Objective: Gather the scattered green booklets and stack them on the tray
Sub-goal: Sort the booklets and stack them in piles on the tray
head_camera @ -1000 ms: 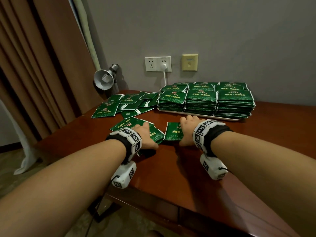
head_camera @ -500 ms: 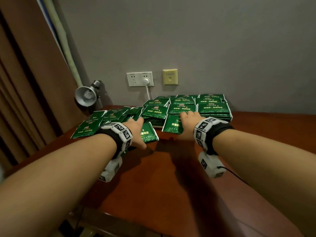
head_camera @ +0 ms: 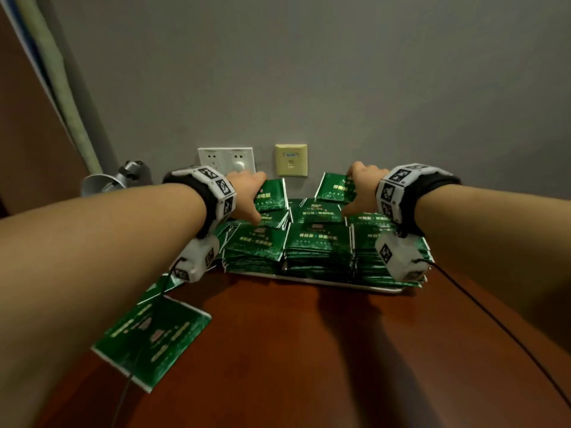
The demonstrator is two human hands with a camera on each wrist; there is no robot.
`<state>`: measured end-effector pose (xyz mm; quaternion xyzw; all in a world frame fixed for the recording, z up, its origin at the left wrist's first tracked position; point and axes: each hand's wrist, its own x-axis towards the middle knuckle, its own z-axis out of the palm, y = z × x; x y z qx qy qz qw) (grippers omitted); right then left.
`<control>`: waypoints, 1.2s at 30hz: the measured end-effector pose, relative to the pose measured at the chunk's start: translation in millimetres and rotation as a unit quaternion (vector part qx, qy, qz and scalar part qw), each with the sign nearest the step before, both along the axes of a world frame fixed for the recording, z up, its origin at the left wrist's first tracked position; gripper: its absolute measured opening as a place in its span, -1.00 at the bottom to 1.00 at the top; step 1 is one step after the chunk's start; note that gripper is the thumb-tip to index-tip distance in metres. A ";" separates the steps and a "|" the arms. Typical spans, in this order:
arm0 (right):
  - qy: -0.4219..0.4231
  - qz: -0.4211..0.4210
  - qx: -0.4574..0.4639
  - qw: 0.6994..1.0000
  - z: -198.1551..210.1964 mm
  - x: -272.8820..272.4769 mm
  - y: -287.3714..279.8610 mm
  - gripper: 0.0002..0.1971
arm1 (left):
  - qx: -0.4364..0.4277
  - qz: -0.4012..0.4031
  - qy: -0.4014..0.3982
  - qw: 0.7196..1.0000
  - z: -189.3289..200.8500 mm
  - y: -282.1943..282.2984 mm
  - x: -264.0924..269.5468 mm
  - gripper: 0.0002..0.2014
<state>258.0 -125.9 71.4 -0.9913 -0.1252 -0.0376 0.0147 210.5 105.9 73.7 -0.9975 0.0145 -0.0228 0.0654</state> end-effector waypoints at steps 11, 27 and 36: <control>0.014 0.026 -0.061 0.998 -12.0 113.8 37.7 -0.08 | 0.048 -0.008 0.050 0.998 -19.0 4.3 141.6 -0.35; 0.018 0.052 -0.103 0.993 -13.2 124.0 47.8 -0.22 | 0.043 -0.007 0.027 0.999 -28.7 1.0 150.4 -0.30; 0.026 0.155 -0.112 0.981 15.9 12.9 80.1 -0.27 | 0.098 0.063 0.079 0.990 -6.4 42.8 14.5 -0.41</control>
